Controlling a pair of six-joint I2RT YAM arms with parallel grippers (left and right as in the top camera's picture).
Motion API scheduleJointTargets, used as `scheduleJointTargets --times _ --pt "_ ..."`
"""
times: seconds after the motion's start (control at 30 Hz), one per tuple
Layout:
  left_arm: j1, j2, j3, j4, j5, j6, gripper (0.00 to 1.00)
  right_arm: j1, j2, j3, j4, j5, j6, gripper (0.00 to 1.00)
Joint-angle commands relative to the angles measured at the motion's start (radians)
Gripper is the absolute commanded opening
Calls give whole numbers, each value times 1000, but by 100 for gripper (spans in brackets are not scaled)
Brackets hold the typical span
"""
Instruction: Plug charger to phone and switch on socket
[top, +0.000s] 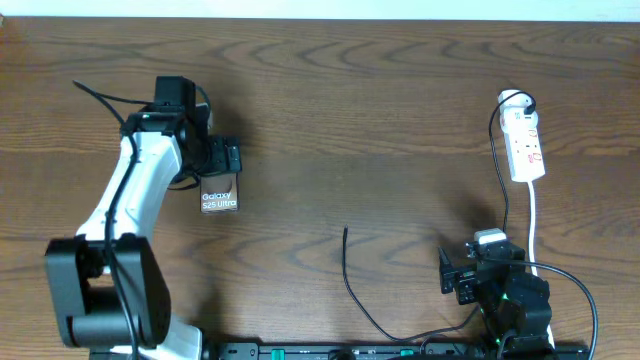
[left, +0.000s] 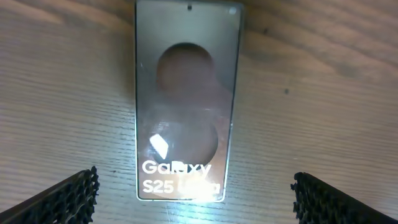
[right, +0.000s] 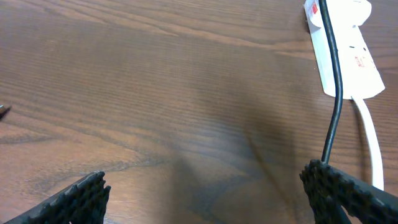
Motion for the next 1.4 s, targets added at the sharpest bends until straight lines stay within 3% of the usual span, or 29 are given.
scheduleJointTargets --times 0.0,1.37 --pt "-2 50 14 0 -13 3 98 -4 -2 -3 -7 12 -14 99" --pt "-2 124 14 56 -47 56 98 -4 -2 -3 -7 12 -14 99"
